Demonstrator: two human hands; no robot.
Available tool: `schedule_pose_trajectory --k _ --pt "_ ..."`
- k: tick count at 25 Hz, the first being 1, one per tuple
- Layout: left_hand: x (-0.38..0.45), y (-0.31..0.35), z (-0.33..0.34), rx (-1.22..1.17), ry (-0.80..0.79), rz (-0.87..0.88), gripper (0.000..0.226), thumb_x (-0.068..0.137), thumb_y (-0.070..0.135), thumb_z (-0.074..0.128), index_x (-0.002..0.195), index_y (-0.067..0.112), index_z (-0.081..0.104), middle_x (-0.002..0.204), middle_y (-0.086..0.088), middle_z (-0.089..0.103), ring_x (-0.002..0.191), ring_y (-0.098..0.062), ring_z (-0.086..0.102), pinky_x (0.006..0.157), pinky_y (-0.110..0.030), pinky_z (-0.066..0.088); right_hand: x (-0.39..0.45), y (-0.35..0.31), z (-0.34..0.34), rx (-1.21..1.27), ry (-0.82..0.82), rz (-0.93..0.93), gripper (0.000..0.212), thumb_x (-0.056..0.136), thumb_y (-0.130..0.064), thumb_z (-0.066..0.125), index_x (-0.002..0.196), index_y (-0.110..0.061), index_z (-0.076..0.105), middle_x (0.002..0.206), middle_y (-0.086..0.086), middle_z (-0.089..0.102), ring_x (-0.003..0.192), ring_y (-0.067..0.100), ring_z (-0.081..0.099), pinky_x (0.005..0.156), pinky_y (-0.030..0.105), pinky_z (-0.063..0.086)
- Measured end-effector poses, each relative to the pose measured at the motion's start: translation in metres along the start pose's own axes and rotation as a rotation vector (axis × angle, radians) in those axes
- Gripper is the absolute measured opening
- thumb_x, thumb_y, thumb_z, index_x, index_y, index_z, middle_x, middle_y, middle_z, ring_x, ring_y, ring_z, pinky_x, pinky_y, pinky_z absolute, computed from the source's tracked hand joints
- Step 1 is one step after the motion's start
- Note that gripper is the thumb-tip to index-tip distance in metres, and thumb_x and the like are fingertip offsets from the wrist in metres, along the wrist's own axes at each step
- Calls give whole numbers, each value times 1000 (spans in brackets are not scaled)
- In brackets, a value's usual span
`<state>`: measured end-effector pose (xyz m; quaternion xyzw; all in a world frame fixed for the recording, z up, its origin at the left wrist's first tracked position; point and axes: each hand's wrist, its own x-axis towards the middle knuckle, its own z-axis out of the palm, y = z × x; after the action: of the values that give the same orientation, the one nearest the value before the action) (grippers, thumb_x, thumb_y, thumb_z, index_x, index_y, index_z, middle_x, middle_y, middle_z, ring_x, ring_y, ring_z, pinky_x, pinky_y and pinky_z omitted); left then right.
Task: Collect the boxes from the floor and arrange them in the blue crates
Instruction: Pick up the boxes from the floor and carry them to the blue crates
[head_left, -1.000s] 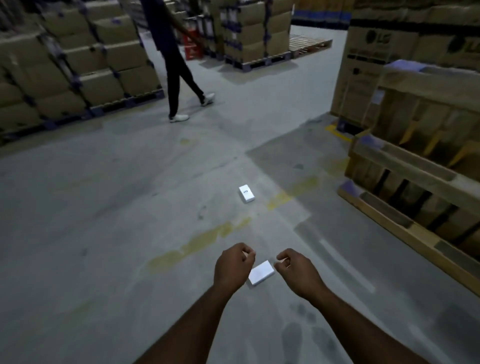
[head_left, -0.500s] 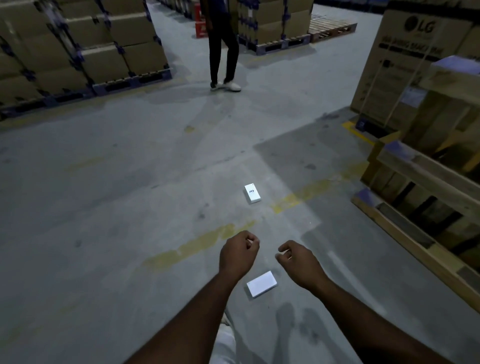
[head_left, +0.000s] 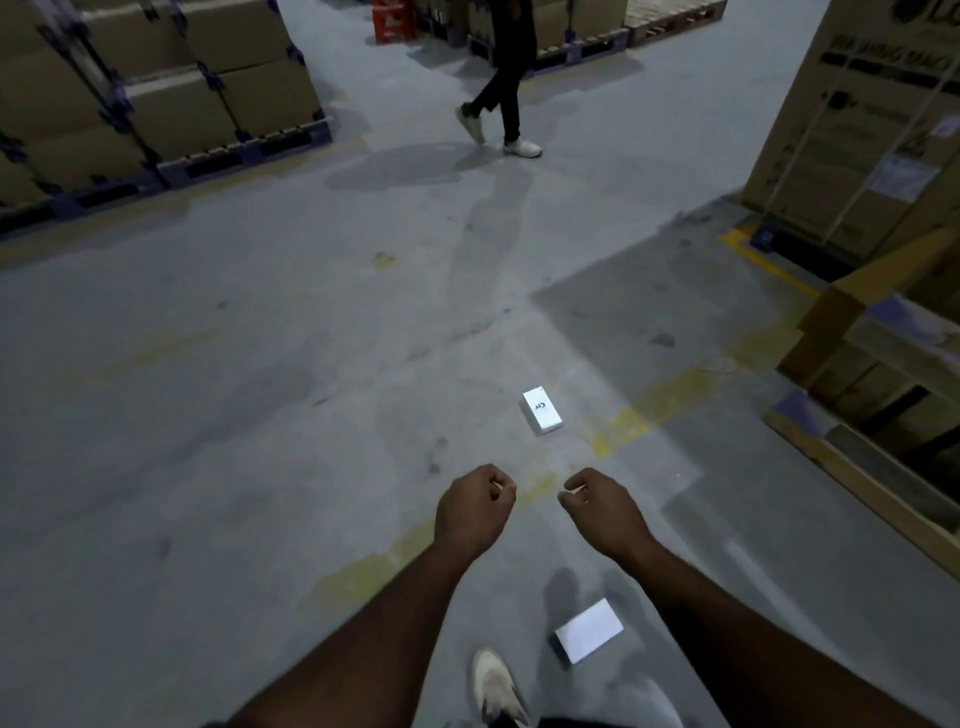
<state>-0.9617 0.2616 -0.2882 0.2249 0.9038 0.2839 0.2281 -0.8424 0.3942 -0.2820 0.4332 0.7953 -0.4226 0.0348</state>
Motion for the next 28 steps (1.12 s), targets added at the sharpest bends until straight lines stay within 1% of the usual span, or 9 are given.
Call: schedule_pose_trajectory --k 3,9,13,15,18,20,23,26,28 --pt "50 -6 -27 17 3 -3 13 91 36 61 92 26 69 81 10 68 83 -13 66 69 -24 45 31 -28 15 16 -1 36 24 88 -31 63 108 -17 66 105 3 70 101 22 65 87 33 49" --pt "140 -14 -40 -11 -59 -5 12 90 36 60 84 28 65 82 8 72 80 -12 69 75 -28 52 116 -58 25 -7 -36 67 25 89 -30 61 109 -16 65 106 5 70 100 22 64 83 30 48" --pt "223 -17 -40 47 -115 12 15 92 38 59 90 25 68 84 6 73 84 -14 69 77 -30 53 194 -71 30 22 -52 104 24 91 -32 61 108 -17 65 108 3 69 104 21 63 84 28 46" --pt "265 -11 -38 105 -159 12 15 94 38 57 92 26 67 86 7 73 87 -15 69 75 -28 50 235 -72 30 46 -49 138 24 92 -31 61 109 -14 65 110 6 69 106 24 62 85 29 45" --pt "330 7 -24 183 -230 24 15 94 36 58 94 25 68 89 6 72 89 -16 68 70 -25 45 294 -70 29 92 -30 202 22 92 -28 61 106 -11 66 109 11 70 104 27 63 79 29 44" --pt "371 25 -10 205 -267 52 15 94 34 59 96 24 69 94 3 74 91 -18 68 72 -25 45 330 -68 30 107 -25 235 21 92 -28 60 105 -11 66 110 9 70 103 25 63 76 27 41" --pt "428 48 19 218 -315 99 16 94 32 60 97 20 70 97 0 75 93 -20 68 73 -24 43 378 -64 30 150 0 292 21 92 -27 61 106 -12 65 113 7 68 105 25 62 77 25 39" --pt "474 60 49 260 -411 115 16 93 33 61 98 20 70 97 0 75 94 -21 68 76 -27 47 417 -56 33 205 39 382 23 91 -27 61 108 -12 65 111 8 69 103 26 63 81 29 45" --pt "508 54 76 289 -484 110 15 92 33 60 96 22 69 98 0 75 95 -21 69 79 -29 49 448 -44 43 216 54 425 23 91 -27 60 108 -12 65 111 9 68 102 27 63 79 30 44"
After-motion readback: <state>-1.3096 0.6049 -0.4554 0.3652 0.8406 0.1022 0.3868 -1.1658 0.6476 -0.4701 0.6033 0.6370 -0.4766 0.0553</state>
